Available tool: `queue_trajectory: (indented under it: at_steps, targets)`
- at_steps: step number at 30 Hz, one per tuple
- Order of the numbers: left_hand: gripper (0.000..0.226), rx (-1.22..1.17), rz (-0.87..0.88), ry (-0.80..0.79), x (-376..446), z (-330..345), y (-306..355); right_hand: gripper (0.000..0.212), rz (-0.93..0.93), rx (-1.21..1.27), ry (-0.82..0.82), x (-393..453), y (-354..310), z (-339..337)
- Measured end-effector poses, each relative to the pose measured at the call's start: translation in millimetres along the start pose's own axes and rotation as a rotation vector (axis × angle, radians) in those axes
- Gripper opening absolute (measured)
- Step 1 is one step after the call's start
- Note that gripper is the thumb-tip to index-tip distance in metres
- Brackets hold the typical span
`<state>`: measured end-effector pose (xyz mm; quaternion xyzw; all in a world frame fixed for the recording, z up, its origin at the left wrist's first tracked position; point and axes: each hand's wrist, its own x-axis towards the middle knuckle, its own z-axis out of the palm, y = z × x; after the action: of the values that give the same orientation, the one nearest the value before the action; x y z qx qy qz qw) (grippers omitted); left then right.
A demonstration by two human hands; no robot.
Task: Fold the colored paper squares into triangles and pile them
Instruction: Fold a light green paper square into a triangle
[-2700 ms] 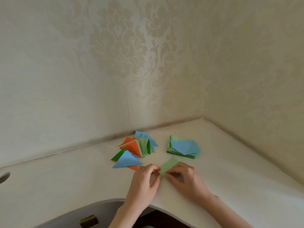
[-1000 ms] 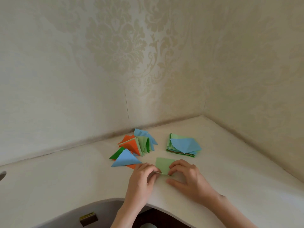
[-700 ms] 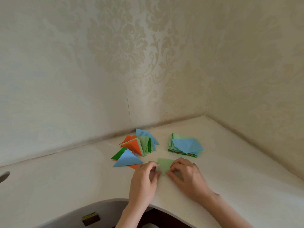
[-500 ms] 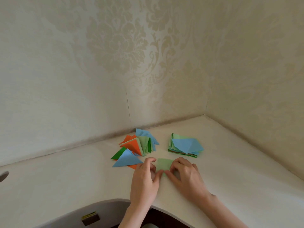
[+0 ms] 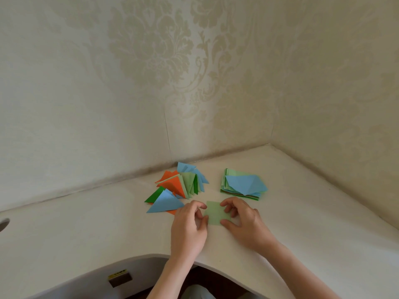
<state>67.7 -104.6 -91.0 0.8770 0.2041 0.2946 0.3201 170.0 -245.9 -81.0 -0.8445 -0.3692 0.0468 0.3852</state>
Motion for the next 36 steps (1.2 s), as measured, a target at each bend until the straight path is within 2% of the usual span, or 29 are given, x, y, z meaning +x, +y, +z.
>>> queue_trajectory:
  at_steps: [5,10,13,16,19,22,26,28,32,36]
  targets:
    - [0.024,0.044,0.053,-0.071,1.4,-0.9,-0.2,0.054,-0.018,0.083,-0.08,-0.8,3.0,-12.0]
    - [0.028,0.122,0.171,-0.11,9.1,-4.9,-5.9,0.061,-0.021,0.006,-0.021,0.7,5.8,-14.4]
    - [0.033,0.212,0.273,-0.13,16.8,-11.3,-7.3,0.047,-0.114,-0.078,0.001,3.9,2.2,-10.4]
    - [0.02,0.303,0.364,-0.143,13.8,-23.1,5.3,0.032,-0.159,-0.103,0.005,6.1,0.4,-8.6]
    - [0.042,0.387,0.36,-0.164,2.1,-29.8,20.0,0.021,-0.197,-0.129,0.005,3.8,-1.4,-9.2]
    - [0.04,0.387,0.381,-0.142,-3.9,-30.0,18.6,0.011,-0.277,-0.185,0.045,2.2,-6.2,-10.4]
    - [0.023,0.334,0.41,-0.127,-4.2,-25.3,0.0,0.025,-0.27,-0.244,0.032,3.8,-5.7,-5.9]
    - [0.011,0.314,0.397,-0.085,-3.5,-24.0,-7.3,0.03,-0.231,-0.245,0.037,4.2,-2.9,-3.3]
    - [0.02,0.249,0.222,0.029,-2.3,-23.2,-16.8,0.022,-0.141,-0.245,0.049,1.0,-4.8,3.3]
    - [0.021,0.242,0.105,0.061,-5.8,-17.5,-12.8,0.032,-0.086,-0.312,0.089,1.6,-11.4,13.6]
